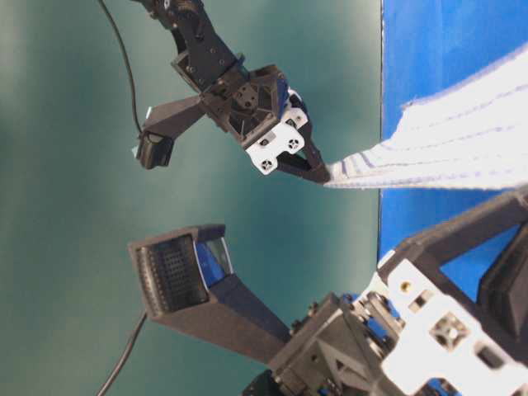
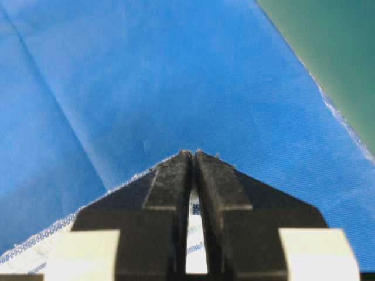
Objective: Fold the blue towel.
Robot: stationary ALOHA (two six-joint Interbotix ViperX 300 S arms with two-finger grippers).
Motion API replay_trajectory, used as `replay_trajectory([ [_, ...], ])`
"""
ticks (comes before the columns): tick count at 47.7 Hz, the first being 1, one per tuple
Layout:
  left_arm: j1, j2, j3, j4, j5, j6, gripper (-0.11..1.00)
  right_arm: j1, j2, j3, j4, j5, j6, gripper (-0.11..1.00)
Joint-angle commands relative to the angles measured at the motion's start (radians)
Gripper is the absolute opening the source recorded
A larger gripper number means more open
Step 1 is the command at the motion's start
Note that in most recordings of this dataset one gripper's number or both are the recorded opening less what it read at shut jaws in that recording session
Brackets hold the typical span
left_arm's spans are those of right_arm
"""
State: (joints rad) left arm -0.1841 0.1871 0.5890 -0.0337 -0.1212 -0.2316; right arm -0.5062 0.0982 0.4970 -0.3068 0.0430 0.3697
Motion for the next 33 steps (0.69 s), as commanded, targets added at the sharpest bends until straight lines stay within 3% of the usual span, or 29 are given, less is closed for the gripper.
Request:
replay_trajectory([
  [1,-0.009,-0.035,-0.008,0.0,-0.009,-0.002,0.02,-0.002,-0.014,-0.023,0.0,-0.006,-0.002,0.05],
  [18,-0.008,-0.035,-0.009,0.0,-0.002,-0.008,0.03,-0.002,-0.014,-0.025,-0.002,-0.003,-0.003,0.05],
  [24,-0.008,-0.054,-0.003,0.0,0.038,-0.046,0.21,-0.002,-0.015,-0.025,0.0,-0.003,-0.003,0.06],
  [26,-0.008,-0.067,0.0,0.0,0.074,-0.058,0.3,-0.002,-0.018,-0.023,-0.002,0.003,-0.003,0.13],
  [33,-0.008,-0.155,0.021,0.0,0.259,-0.086,0.53,-0.002,-0.043,-0.014,-0.008,0.02,-0.008,0.58],
])
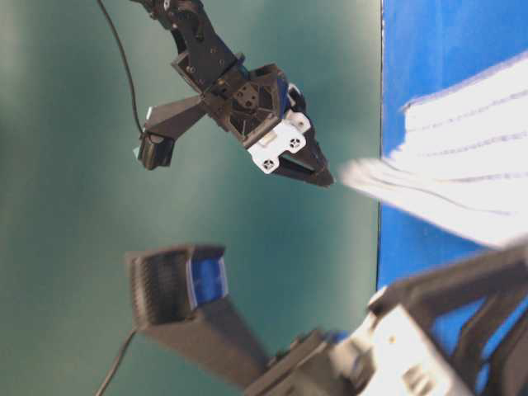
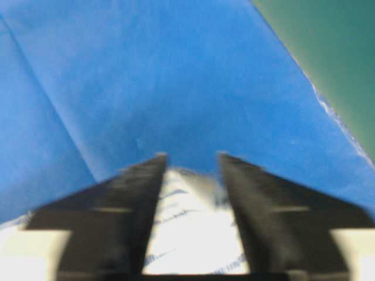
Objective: Fold the blue towel.
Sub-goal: 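Lay the strip down vertically and release both grippers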
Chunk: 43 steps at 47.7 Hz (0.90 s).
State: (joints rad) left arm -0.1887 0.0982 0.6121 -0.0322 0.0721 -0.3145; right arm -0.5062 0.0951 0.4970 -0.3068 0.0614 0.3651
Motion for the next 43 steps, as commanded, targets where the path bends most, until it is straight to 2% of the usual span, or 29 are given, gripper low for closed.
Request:
replay_trajectory([
  [1,-0.003,-0.08,0.003,-0.002,0.084,-0.005,0.56,-0.002,-0.049,-0.009,-0.014,0.005,-0.003,0.62],
  [3,-0.003,-0.112,0.012,0.0,0.118,-0.005,0.6,-0.002,-0.064,-0.002,-0.017,0.008,-0.006,0.63],
  [6,-0.003,-0.163,0.031,0.003,0.14,-0.003,0.62,-0.002,-0.091,0.015,-0.018,0.014,-0.008,0.58],
  [13,0.017,-0.275,0.081,0.006,0.103,0.011,0.63,0.006,-0.179,0.094,-0.018,0.008,-0.008,0.56],
  [20,0.08,-0.347,0.135,0.011,-0.018,0.055,0.63,0.038,-0.304,0.212,-0.018,-0.051,-0.008,0.56],
  [26,0.169,-0.396,0.192,0.011,-0.169,0.147,0.63,0.083,-0.41,0.322,-0.018,-0.138,-0.002,0.56],
  [32,0.253,-0.434,0.233,0.009,-0.258,0.215,0.63,0.141,-0.531,0.423,-0.015,-0.192,0.006,0.56],
  [37,0.314,-0.457,0.264,0.009,-0.305,0.236,0.63,0.186,-0.615,0.48,-0.014,-0.204,0.011,0.56],
  [43,0.35,-0.466,0.291,0.009,-0.334,0.236,0.67,0.221,-0.687,0.54,-0.011,-0.212,0.012,0.56],
])
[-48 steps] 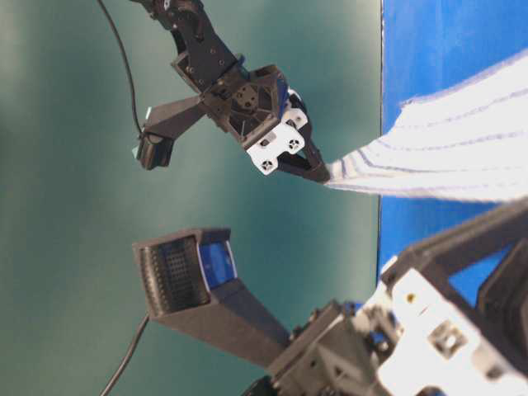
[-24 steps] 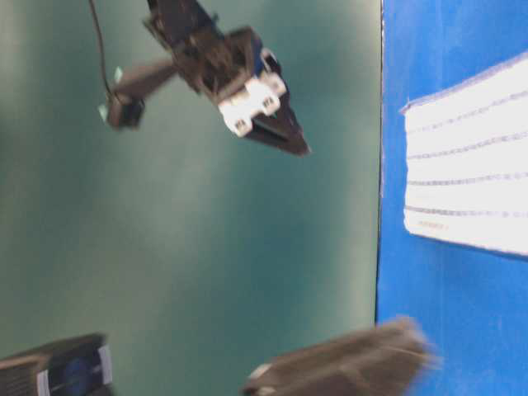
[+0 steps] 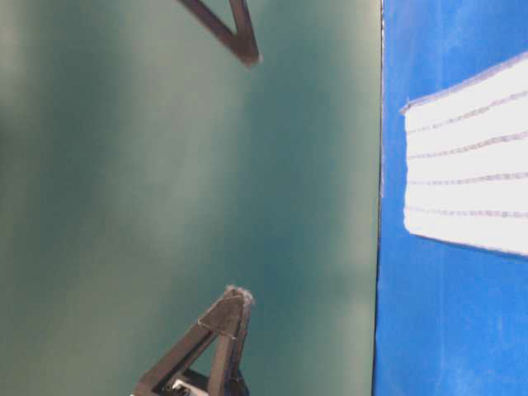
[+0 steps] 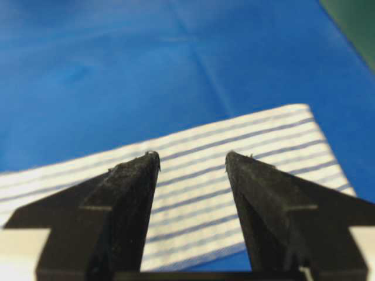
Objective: Fold the blue towel.
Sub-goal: 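Lay the strip down vertically and release both grippers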
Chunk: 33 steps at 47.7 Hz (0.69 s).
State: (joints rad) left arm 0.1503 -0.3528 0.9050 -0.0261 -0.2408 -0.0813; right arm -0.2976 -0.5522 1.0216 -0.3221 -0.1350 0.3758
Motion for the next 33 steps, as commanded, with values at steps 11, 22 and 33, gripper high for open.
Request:
replay_trajectory([
  [11,0.02,0.006,0.006,0.002,-0.031,0.003,0.68,0.009,-0.034,0.018,0.009,-0.015,0.0,0.57],
  [22,0.061,0.064,-0.021,0.002,-0.051,0.003,0.77,-0.063,0.048,-0.015,0.009,-0.015,0.0,0.63],
  [33,0.189,0.241,-0.114,0.002,-0.1,0.014,0.87,-0.21,0.212,-0.089,0.008,-0.017,-0.003,0.64],
])
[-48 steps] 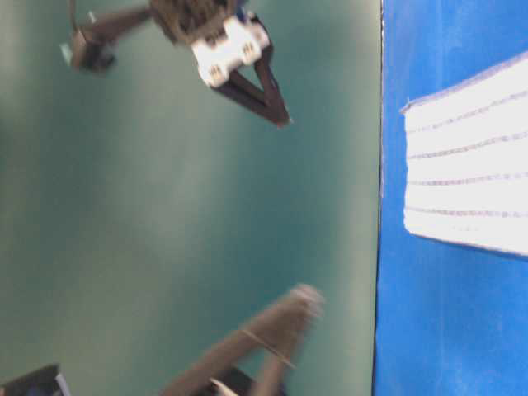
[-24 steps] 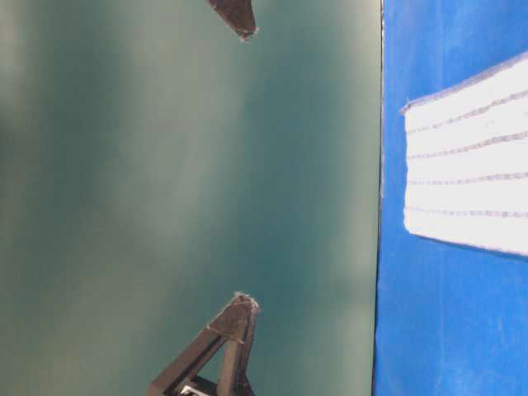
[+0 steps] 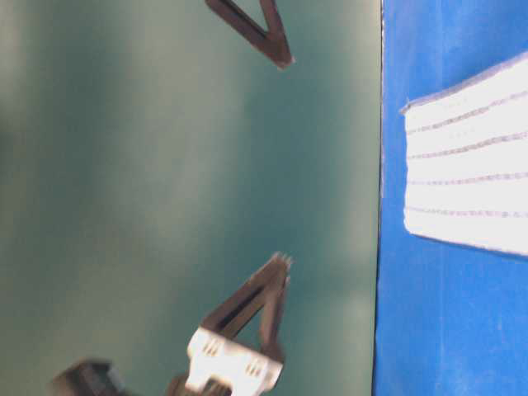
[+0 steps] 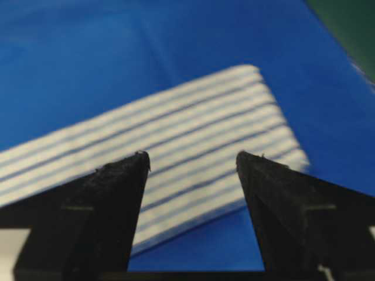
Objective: Fold the blue towel.
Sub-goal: 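Lay the strip down vertically and release both grippers, then grasp the far end corners of the strip with both grippers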
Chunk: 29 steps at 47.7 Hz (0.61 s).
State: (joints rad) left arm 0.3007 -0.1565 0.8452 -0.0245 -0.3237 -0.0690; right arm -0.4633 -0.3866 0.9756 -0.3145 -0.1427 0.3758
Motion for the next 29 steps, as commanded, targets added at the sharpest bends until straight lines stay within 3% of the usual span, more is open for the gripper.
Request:
replay_trajectory([
  [1,0.055,0.072,-0.071,0.0,-0.017,0.003,0.87,-0.058,0.061,-0.049,0.0,-0.009,-0.003,0.64],
  [14,0.179,0.322,-0.221,0.0,-0.017,0.002,0.88,-0.173,0.322,-0.149,-0.002,-0.046,-0.012,0.66],
  [29,0.232,0.482,-0.31,0.0,-0.02,0.002,0.88,-0.204,0.545,-0.247,-0.008,-0.132,-0.021,0.66],
])
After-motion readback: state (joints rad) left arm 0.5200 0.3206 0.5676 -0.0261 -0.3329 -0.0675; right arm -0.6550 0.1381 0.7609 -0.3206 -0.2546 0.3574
